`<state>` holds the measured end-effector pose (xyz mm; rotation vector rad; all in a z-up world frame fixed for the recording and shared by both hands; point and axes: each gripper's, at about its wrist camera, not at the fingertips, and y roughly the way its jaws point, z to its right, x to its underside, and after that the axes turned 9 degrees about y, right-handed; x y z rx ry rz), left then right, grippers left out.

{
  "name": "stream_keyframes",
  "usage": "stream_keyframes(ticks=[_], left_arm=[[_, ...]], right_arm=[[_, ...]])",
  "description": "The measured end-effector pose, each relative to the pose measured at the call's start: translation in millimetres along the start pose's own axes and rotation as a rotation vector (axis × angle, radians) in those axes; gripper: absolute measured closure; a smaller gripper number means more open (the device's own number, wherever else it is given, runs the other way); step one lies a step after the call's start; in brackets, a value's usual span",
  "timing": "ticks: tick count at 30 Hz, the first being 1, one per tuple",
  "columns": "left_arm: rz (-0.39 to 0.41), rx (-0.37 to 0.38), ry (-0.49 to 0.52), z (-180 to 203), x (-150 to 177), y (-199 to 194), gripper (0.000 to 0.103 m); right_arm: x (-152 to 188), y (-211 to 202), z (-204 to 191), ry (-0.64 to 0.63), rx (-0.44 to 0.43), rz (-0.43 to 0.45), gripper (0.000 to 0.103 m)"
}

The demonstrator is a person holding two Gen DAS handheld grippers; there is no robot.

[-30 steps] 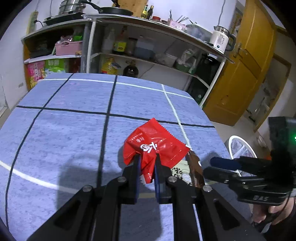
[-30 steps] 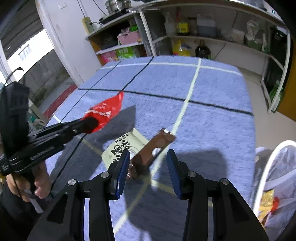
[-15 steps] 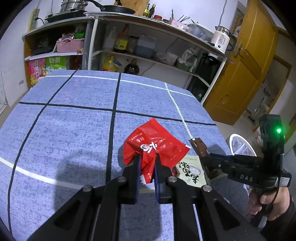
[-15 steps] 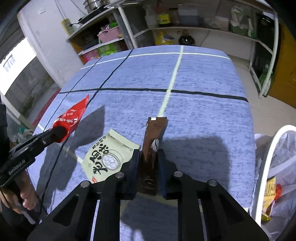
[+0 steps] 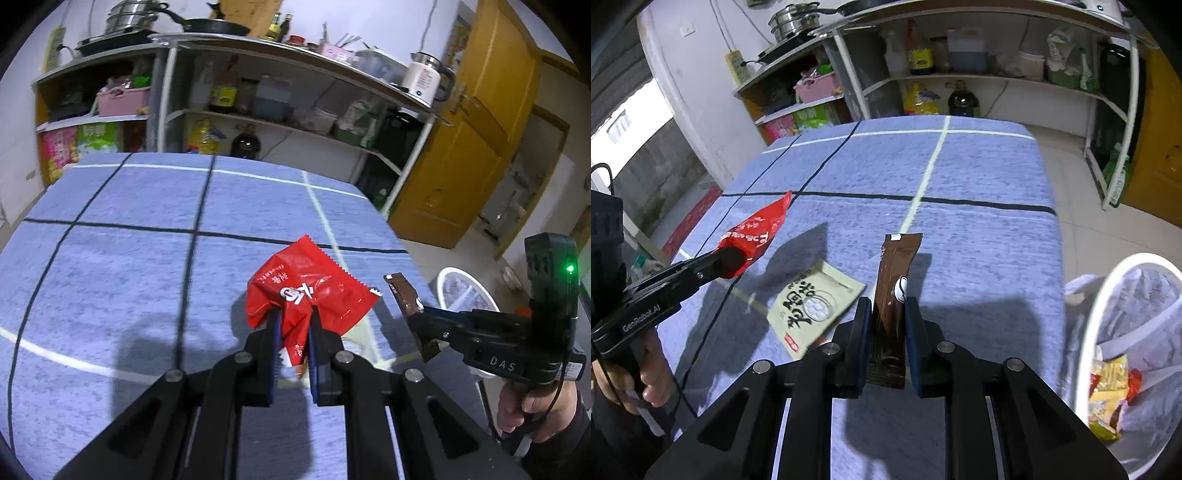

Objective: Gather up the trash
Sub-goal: 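Move both tools over the bin and release the red bag and brown wrapper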

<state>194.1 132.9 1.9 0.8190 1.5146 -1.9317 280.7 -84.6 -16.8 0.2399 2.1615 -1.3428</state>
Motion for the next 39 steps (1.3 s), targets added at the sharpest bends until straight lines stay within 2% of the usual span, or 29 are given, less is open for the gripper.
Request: stream_keyframes(ticks=[11,20,27,37,39], left_arm=[[-0.013,0.103,0.098,75,-19,24,0.090],[-0.052,0.201,0.221,165,-26,56,0.090],[-0.091,0.272,0.264,222,-31,87,0.090],[-0.184,0.304,0.307,263,-22,136,0.087],[-0.182,0.301,0.314,266,-22,138,0.078]], right_arm=[[18,-59,64,0.084,0.097,0.086,0.085],[39,-105,137,0.189,0.204,0.150,0.085],[53,-123,185,0.274,0.253,0.163,0.085],[63,-122,231,0.352,0.288,0.134,0.083],[64,-120,236,0.361,0.296,0.129,0.083]])
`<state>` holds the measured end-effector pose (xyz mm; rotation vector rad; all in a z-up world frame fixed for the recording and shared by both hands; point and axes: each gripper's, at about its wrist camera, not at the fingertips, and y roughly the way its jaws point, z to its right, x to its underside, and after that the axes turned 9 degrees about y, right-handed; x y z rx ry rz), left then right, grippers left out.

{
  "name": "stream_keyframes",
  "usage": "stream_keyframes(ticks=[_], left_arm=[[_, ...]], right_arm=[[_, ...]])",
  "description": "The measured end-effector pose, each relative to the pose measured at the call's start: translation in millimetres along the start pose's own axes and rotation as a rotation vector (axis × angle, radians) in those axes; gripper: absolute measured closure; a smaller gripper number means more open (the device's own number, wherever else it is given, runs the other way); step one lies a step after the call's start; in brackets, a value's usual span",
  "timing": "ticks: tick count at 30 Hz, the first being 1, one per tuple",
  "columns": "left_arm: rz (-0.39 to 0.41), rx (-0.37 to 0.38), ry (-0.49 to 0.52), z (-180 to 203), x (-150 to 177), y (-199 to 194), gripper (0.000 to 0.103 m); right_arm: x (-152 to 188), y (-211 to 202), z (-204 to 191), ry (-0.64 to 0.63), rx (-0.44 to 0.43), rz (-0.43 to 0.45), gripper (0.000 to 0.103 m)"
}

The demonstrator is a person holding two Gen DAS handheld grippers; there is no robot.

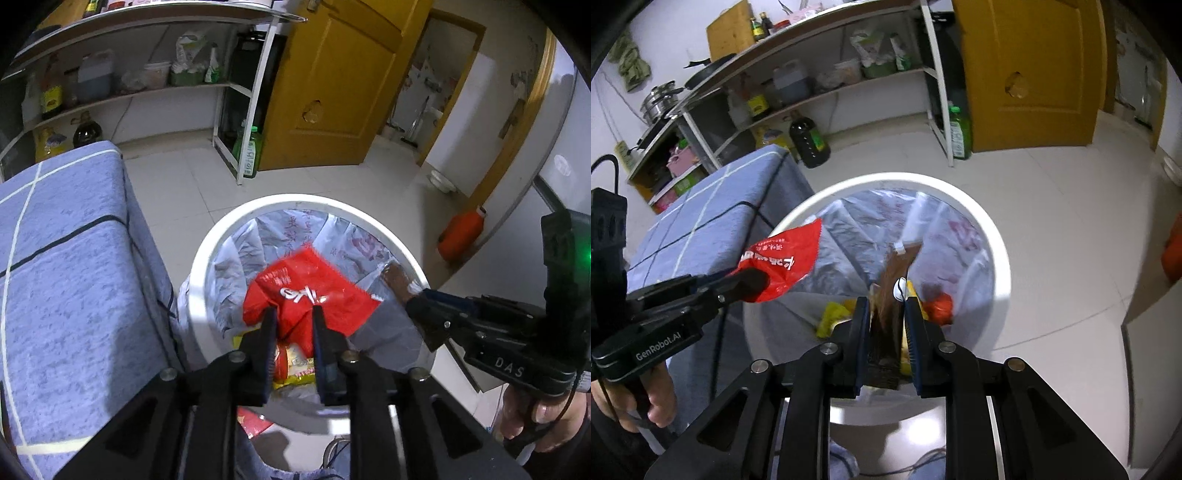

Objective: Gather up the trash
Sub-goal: 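Move both tools over the bin and release the red bag and brown wrapper, then grasp the beige rice-cracker packet with the left tool while the right tool grasps the orange packet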

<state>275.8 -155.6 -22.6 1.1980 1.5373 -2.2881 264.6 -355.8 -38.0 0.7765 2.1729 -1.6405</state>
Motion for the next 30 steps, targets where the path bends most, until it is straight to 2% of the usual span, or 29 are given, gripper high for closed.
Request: stream_keyframes(ticks=[2,7,11,17,22,24,30], left_arm=[[-0.002,0.002,-0.006,0,0,2,0.074],[0.017,0.011,-0.011,1,-1,-5,0.074],[0.061,0.010,-0.028,-4,0,-27,0.074],[0.116,-0.045,-0.049,-23,12,-69,0.074],[0.150,-0.144,-0.076,-52,32,-108,0.073],[0.159,-0.184,-0.089,-64,42,-123,0.063],[0.162,-0.312,-0.120,-103,82,-158,0.050]], right_arm=[[1,1,2,0.001,0.002,-0.004,0.083],[0,-3,0,0.004,-0.002,0.005,0.082],[1,-13,-12,-0.007,-0.043,0.023,0.082],[6,-26,-45,-0.059,-0.135,0.038,0.082],[12,-29,-81,-0.125,-0.201,0.037,0.082],[14,-28,-94,-0.144,-0.221,0.029,0.082],[22,-23,-140,-0.225,-0.284,0.013,0.082]])
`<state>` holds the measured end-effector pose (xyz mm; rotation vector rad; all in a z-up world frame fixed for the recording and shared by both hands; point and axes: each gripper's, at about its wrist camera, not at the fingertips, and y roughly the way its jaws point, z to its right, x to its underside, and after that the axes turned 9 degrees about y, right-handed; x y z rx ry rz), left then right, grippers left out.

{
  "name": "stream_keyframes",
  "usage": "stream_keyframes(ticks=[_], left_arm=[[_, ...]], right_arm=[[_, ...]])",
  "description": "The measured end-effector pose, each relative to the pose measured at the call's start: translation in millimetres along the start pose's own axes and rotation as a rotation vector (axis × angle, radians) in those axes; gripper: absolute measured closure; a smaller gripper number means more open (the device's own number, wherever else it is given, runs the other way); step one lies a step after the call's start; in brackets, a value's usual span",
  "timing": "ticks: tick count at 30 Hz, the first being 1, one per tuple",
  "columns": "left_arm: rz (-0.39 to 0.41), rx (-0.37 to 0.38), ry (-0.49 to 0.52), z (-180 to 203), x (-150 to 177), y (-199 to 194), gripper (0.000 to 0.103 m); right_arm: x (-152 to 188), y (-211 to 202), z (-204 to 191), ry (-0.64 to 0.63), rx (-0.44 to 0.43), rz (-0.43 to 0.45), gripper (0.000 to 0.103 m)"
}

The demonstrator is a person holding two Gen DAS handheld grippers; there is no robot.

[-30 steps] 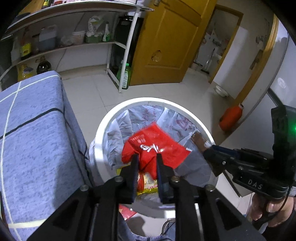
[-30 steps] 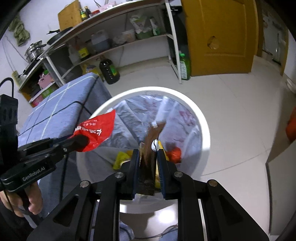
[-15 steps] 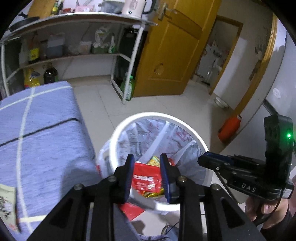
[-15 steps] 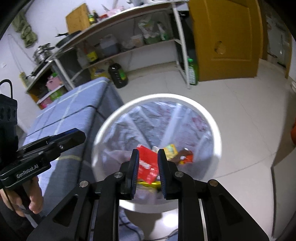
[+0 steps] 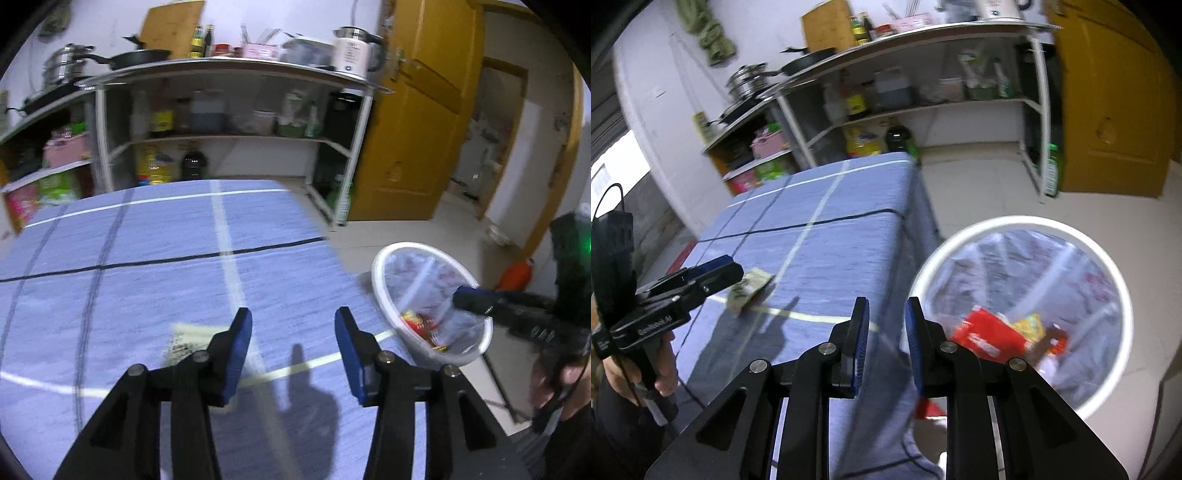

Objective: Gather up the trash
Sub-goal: 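Grasp the beige rice-cracker packet with the left tool while the right tool grasps the orange packet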

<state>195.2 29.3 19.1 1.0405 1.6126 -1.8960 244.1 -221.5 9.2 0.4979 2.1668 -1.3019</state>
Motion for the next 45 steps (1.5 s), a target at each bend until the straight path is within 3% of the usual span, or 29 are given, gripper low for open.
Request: stream_keyframes(ticks=[9,14,24,36,45], left_arm=[[-0.116,-0.079,-0.006,-38,35,24,0.046],[-0.153,-0.071,0.000,-39,35,36,0.043],[-0.202,-0.132,0.035,-34,34,48,0.042],[-0.101,-0.092,-0.072,-53,31,24,0.046],[-0.038,-0.106,-0.110,-72,33,-10,0.046]], right_arm=[[-3,31,-35,-0.052,-0.045,-0.040,0.082],[-5,40,-34,-0.044,-0.041,-0.056,0.082],[-4,41,-40,-0.052,-0.053,-0.068,0.082],[-4,37,-42,-0.049,-0.060,-0.058,0.082],[2,53,-89,-0.167,-0.138,-0.098,0.082]])
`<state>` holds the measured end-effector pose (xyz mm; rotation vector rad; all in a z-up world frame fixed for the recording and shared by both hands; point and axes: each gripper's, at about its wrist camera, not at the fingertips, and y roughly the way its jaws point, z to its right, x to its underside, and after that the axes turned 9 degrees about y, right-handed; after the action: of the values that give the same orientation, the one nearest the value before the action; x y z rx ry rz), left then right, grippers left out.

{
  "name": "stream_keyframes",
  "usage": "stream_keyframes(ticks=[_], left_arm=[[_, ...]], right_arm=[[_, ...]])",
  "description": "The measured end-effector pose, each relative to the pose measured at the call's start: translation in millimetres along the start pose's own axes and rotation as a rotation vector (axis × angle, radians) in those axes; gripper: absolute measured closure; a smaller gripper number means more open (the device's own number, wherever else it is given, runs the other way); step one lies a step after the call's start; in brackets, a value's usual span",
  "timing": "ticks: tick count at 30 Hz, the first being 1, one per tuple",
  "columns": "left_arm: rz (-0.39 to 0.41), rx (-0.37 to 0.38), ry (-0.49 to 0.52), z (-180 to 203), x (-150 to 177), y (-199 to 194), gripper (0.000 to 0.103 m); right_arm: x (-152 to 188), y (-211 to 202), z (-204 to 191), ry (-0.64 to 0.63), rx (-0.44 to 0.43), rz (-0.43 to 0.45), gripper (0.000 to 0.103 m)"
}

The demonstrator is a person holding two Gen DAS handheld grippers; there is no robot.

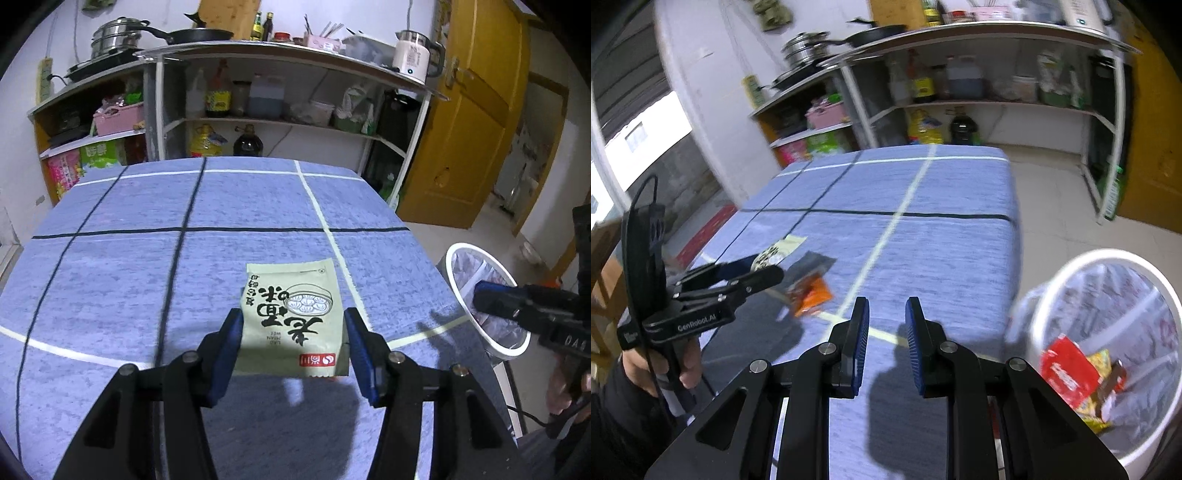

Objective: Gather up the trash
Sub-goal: 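Grasp the beige rice-cracker packet with the left tool while the right tool grasps the orange packet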

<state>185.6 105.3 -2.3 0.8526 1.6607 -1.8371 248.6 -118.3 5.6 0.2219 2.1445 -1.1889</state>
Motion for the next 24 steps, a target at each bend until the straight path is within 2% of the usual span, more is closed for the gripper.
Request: stream_keyframes(ticks=[5,6,7,9,17,21,24], left_arm=[[0.021,-0.012,-0.031,-21,6,-16,0.046],[0.025,-0.015,-0.039,-26,8,-20,0.046],[0.030,-0.018,-0.049,-31,9,-22,0.046],[0.035,-0.023,-0.067,-39,13,-27,0.046],[0.030,-0.031,-0.106,-64,26,-33,0.046],[0.020,-0.026,-0.112,-70,32,-34,0.046],[0.012,-0.025,-0.118,-74,36,-33,0.046]], right_arm=[[2,29,-31,-0.125,-0.028,-0.055,0.081],[3,35,-35,-0.142,-0.030,-0.066,0.071],[3,42,-40,-0.162,-0.034,-0.080,0.055],[3,54,-48,-0.203,-0.036,-0.102,0.048],[4,99,-77,-0.376,0.011,-0.180,0.048],[5,119,-80,-0.414,0.032,-0.221,0.048],[1,124,-78,-0.405,0.030,-0.210,0.046]])
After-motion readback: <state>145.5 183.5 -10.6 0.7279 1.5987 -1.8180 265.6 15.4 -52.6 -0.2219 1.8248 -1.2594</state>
